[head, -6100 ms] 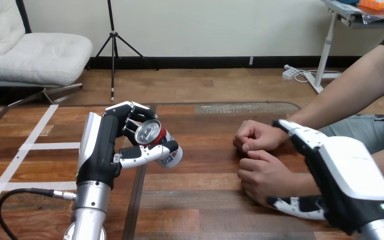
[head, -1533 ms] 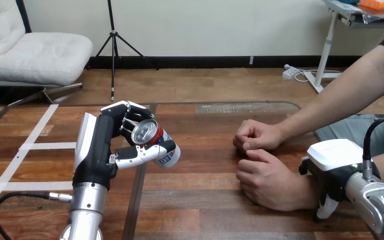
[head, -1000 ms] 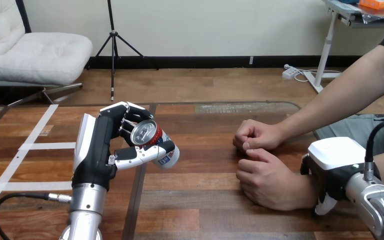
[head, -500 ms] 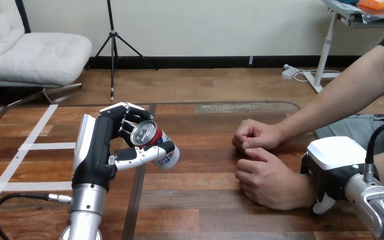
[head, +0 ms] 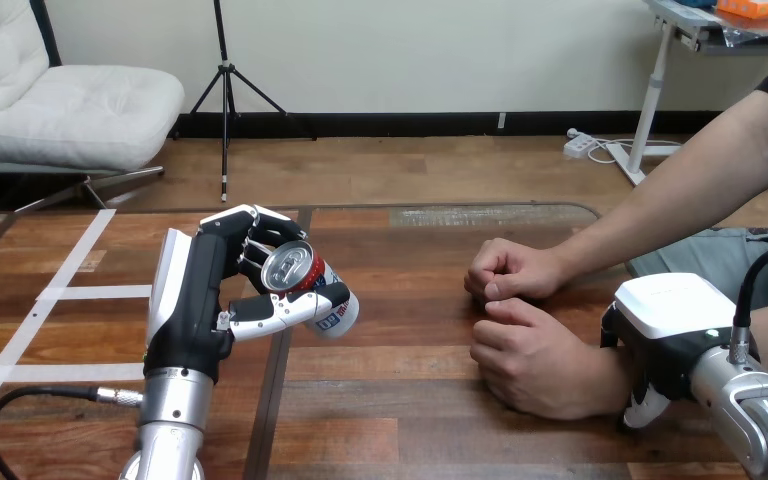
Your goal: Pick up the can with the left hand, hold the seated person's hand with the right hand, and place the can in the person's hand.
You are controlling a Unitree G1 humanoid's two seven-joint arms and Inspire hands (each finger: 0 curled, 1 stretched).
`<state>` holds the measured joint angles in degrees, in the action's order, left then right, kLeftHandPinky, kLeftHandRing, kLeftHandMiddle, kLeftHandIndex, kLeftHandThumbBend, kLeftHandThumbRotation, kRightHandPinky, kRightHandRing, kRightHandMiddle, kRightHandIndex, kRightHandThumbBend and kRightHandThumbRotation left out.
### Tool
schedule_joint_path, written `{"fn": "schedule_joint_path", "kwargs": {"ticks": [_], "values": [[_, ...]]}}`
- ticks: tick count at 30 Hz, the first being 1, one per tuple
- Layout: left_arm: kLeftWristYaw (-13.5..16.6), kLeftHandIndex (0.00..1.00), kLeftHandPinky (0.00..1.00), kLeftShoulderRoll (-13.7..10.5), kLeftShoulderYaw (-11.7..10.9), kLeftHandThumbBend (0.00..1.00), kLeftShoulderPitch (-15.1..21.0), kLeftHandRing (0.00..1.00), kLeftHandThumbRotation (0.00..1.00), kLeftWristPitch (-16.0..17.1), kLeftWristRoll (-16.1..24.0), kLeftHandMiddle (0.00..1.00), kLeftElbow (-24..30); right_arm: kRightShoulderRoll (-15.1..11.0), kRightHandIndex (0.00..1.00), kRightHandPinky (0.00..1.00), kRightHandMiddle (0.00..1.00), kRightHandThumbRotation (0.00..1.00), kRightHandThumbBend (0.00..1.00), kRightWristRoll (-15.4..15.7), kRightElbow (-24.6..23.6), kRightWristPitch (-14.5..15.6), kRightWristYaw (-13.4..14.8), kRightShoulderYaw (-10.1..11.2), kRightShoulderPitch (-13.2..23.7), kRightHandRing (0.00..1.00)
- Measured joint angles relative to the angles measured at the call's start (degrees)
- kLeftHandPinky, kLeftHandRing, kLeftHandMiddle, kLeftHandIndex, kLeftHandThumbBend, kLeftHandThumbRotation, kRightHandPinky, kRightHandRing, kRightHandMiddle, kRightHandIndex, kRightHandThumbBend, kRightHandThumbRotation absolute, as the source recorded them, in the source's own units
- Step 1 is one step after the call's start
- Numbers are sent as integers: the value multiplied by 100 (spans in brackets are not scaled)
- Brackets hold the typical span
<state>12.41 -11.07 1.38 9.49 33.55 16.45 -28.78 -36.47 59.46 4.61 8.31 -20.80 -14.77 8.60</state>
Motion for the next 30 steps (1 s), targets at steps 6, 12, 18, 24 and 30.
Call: {"fn": "schedule_joint_path", "kwargs": {"ticks": [6,12,18,24,30], "values": [[0,46,30,0,0,67,-1,37,0,0,-2,44,0,-1,61,17,37,0,67,-11,11,22,-27,0,11,25],[0,46,30,0,0,67,-2,37,0,0,-3,44,0,-2,62,17,38,0,68,-33,15,22,-35,-1,16,26],[0,46,30,0,0,67,-3,36,0,0,-3,44,0,-6,62,18,39,0,67,-90,35,20,-47,-1,32,27],[0,46,30,0,0,67,-6,36,0,0,-4,44,0,-14,63,20,41,0,68,-120,76,4,-49,-3,53,29],[-2,46,30,0,-1,66,-7,37,0,0,-9,44,0,-14,63,21,42,0,68,-128,137,-2,-40,-16,90,30]]}}
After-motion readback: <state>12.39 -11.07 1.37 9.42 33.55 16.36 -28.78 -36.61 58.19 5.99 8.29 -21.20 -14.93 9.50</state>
